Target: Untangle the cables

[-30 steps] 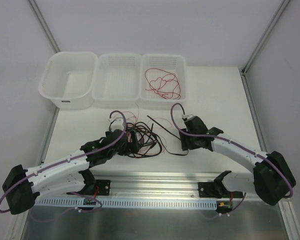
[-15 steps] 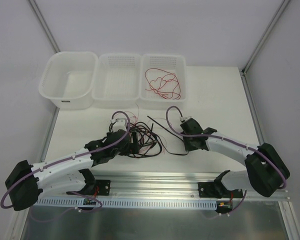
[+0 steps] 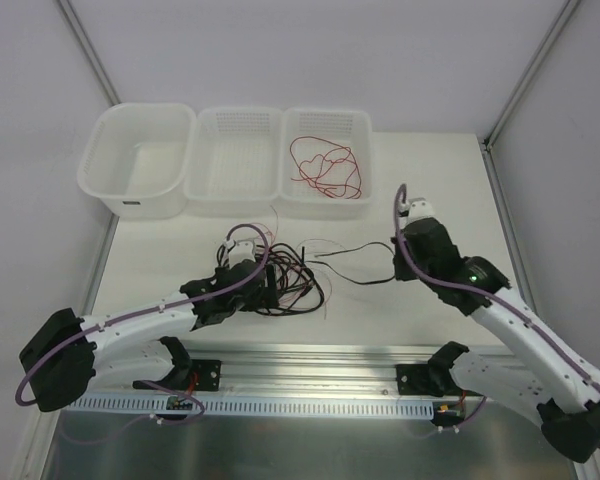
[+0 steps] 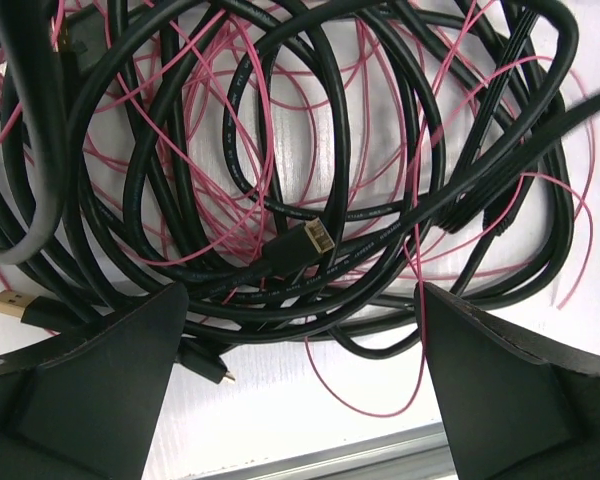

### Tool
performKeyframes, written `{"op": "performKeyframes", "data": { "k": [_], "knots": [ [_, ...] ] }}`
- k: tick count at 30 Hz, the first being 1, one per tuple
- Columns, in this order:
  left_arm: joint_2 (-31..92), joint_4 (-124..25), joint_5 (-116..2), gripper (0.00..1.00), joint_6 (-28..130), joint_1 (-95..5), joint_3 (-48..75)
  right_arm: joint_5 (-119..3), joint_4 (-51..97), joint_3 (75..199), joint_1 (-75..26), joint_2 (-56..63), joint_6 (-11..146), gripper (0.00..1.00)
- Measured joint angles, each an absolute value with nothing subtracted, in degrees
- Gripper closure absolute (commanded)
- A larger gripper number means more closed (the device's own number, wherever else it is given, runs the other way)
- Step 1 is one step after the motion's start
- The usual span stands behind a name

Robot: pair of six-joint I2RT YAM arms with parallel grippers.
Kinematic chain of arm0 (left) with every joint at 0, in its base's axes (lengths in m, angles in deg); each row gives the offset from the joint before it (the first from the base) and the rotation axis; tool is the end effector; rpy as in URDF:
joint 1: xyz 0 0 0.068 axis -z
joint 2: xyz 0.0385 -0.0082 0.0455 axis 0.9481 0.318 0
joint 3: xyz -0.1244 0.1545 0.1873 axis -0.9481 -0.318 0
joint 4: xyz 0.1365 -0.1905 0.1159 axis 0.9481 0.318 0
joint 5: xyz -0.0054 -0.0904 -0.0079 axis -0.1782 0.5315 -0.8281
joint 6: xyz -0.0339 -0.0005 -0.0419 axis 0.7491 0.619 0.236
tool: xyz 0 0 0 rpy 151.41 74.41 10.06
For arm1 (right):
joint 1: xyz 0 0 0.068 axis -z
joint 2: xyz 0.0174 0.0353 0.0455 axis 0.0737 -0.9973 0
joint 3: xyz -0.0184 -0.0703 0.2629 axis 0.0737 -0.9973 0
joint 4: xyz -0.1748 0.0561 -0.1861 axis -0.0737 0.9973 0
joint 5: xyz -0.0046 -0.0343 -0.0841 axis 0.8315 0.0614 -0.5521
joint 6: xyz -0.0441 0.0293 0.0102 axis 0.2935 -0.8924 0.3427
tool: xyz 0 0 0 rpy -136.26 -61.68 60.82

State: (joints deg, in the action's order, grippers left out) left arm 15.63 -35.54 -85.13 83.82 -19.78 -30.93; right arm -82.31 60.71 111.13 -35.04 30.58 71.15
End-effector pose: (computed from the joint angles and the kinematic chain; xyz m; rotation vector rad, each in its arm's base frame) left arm 0.1369 -0.1536 0.1850 -0.0270 2.3406 -0.4437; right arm 0.1570 0.1154 0.2954 -0.5629 2.2052 0.0542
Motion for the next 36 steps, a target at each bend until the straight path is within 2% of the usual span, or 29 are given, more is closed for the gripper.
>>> {"op": "performKeyframes", "data": {
  "k": [8, 13, 19, 26, 31, 36],
  "knots": [
    [17.5, -37.0, -85.2, 0.01, 84.4, -19.8, -31.3, -85.4, 68.1, 126.6, -35.0, 48.2, 74.9, 0.99],
    [17.5, -37.1, -85.1, 0.01, 84.7, -19.8, -31.3, -84.1, 68.9, 132.0, -35.0, 53.7, 76.5, 0.99],
    [13.0, -37.0, -81.8, 0.01, 81.1, -20.0, -31.2, -80.6, 69.5, 132.7, -35.0, 51.7, 76.6, 0.99],
    [3.2, -40.0, -73.8, 0.01, 66.9, -15.9, -25.2, -76.2, 69.5, 133.8, -35.0, 45.5, 76.1, 0.99],
    [7.7, -46.0, -66.3, 0.01, 57.5, -10.0, -17.4, -73.6, 69.2, 139.1, -35.0, 39.9, 75.8, 0.99],
    [15.3, -54.3, -58.1, 0.01, 51.2, -6.9, -15.0, -71.2, 67.9, 143.1, -35.0, 36.5, 75.5, 0.99]
  ]
}}
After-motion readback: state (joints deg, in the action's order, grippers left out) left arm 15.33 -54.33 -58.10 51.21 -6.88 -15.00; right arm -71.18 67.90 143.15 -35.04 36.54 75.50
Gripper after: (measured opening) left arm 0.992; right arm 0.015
